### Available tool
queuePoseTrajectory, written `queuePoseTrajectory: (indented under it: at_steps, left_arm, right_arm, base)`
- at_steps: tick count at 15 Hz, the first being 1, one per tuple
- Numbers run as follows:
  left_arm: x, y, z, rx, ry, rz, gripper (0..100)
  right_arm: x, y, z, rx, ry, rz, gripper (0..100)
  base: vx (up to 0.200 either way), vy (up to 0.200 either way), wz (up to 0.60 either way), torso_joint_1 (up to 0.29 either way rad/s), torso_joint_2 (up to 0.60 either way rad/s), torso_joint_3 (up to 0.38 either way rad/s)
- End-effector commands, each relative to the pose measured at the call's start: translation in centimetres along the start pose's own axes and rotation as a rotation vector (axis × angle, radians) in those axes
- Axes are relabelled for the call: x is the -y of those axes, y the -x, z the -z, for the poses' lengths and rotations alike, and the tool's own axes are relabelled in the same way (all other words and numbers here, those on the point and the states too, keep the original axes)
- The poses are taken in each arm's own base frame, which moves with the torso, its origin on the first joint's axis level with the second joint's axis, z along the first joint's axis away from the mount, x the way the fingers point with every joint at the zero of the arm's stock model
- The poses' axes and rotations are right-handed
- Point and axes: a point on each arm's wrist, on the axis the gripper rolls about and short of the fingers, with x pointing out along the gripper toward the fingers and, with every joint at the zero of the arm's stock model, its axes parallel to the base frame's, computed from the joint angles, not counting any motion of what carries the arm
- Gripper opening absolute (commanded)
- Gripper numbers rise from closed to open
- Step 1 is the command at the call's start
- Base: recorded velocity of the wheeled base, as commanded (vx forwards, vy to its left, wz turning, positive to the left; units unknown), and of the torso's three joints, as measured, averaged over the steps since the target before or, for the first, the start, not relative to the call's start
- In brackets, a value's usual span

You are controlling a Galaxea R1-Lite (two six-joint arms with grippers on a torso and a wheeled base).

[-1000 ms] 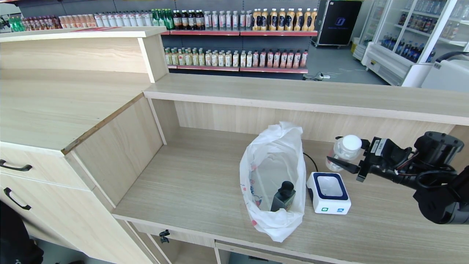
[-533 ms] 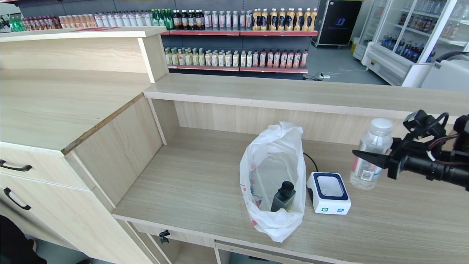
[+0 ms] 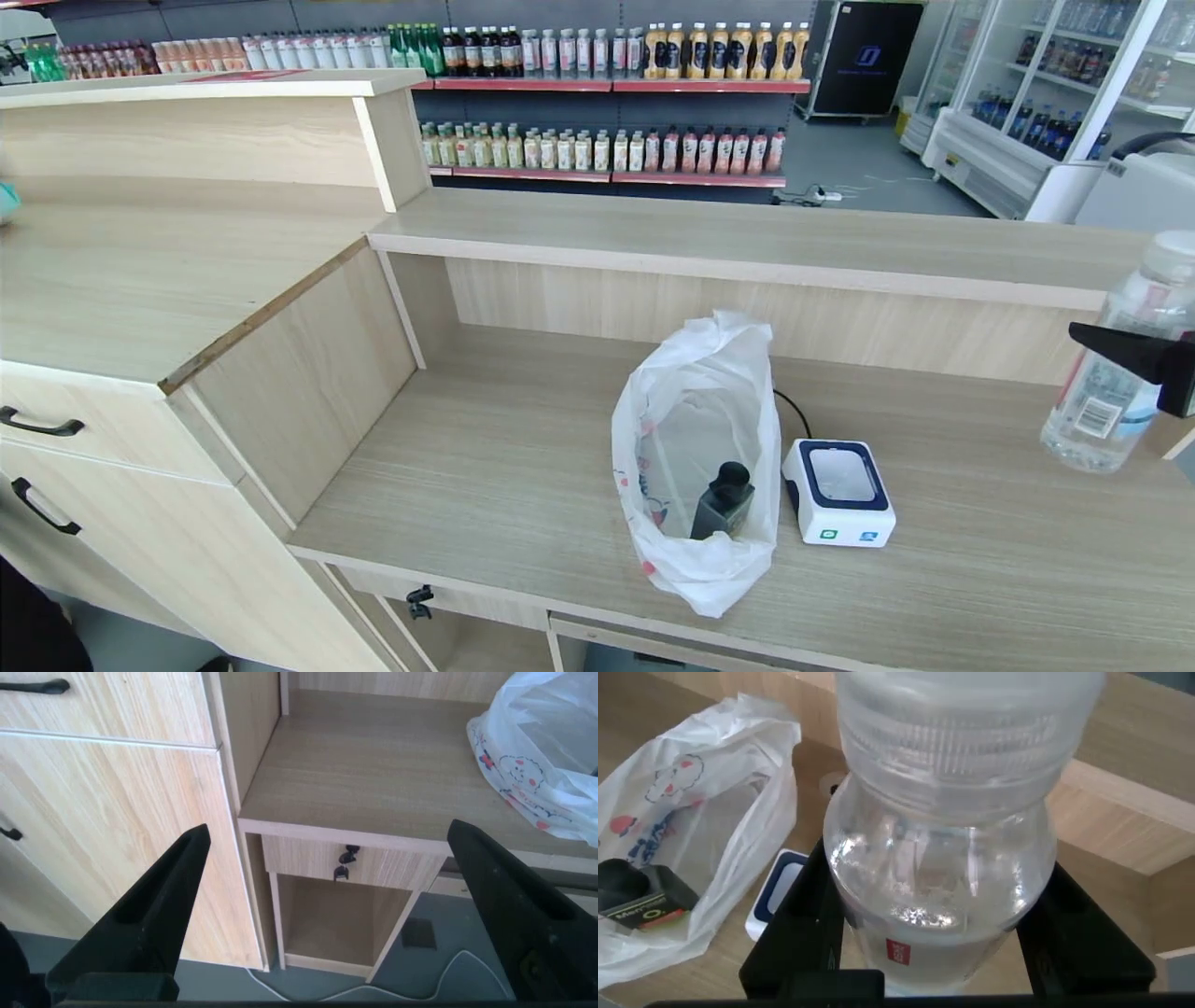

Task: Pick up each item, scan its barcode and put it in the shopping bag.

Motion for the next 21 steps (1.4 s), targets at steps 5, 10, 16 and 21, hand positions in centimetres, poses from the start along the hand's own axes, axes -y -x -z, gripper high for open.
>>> queuePoseTrajectory:
  at_steps: [5,10,16,21]
  left_arm:
    - [0.0,0.0,0.0,-0.001,0.000,0.000,100]
    - [0.0,0.0,0.0,-0.001,0.000,0.000,100]
    - [0.0,0.0,0.0,-0.001,0.000,0.000,100]
    - [0.0,0.0,0.0,-0.001,0.000,0.000,100]
  right_arm:
    - [-0.6,-1.3,0.0,0.011,-0.100,-0.016,0]
    - [-0.9,-7.6,5.0,-0.121,-0.164,-0.101,0]
    - [-3.1,-11.3,6.7,-0.047,-0.149,-0.317,0]
    - [-3.8,-13.5,8.3,-0.021,-0.136,-0.334,0]
  base:
    - [0.000,0.000,0.36,0.000,0.00,0.002]
    - [0.000,0.000,0.00,0.000,0.00,0.000]
    - [0.000,0.000,0.00,0.000,0.00,0.000]
    - [0.000,0.000,0.00,0.000,0.00,0.000]
